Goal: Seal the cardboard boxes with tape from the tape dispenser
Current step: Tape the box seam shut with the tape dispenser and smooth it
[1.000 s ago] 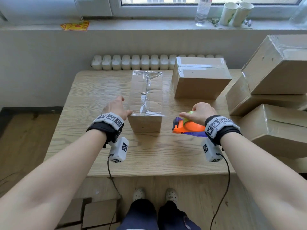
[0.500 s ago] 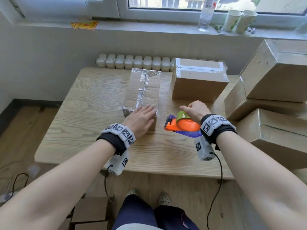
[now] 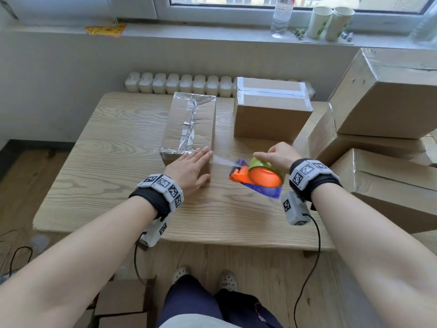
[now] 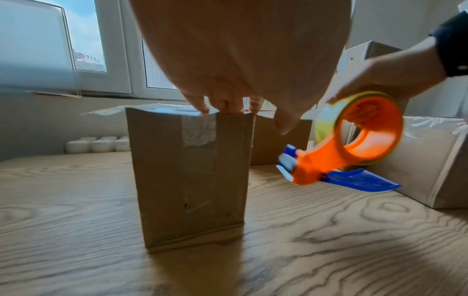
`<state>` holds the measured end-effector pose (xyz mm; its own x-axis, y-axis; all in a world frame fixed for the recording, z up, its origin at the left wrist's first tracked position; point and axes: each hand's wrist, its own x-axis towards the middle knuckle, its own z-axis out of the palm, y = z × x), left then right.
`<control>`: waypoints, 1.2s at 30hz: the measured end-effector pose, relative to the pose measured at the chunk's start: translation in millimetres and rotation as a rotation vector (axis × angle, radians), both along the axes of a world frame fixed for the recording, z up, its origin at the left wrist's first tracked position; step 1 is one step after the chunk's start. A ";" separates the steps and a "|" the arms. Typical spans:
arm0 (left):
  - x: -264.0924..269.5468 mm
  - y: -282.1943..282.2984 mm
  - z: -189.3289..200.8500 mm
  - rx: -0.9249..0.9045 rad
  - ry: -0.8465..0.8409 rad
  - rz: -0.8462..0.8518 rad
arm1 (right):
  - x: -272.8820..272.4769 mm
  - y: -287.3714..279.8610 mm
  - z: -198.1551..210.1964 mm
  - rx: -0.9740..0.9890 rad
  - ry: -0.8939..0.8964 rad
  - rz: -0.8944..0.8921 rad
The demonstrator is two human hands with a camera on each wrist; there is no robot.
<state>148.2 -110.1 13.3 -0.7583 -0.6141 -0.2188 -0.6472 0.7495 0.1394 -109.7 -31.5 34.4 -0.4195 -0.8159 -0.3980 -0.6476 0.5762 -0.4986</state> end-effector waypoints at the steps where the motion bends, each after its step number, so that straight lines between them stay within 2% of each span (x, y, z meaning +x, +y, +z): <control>1: 0.1 -0.6 1.0 0.003 0.001 -0.007 | -3.9 4.5 -0.1 0.019 0.047 -0.002; 9: 3.3 -6.8 0.7 0.004 -0.006 -0.036 | -18.7 28.0 -0.3 0.098 0.198 -0.040; 14: -3.5 -4.2 1.9 -0.041 0.027 -0.023 | -33.4 32.8 -4.8 0.018 -0.037 -0.057; 18: -10.1 -2.2 4.9 -0.117 0.010 -0.053 | -35.8 26.0 7.1 0.086 -0.099 0.005; 21: -14.5 1.1 1.2 -0.081 0.026 -0.067 | -36.0 21.6 11.9 0.014 -0.247 -0.058; 29: -10.0 -3.8 0.4 0.009 0.098 -0.056 | -21.9 13.4 20.7 -0.088 -0.271 -0.136; 36: -7.4 -5.9 -4.1 0.012 0.127 -0.054 | -18.1 5.6 18.7 -0.141 -0.327 -0.147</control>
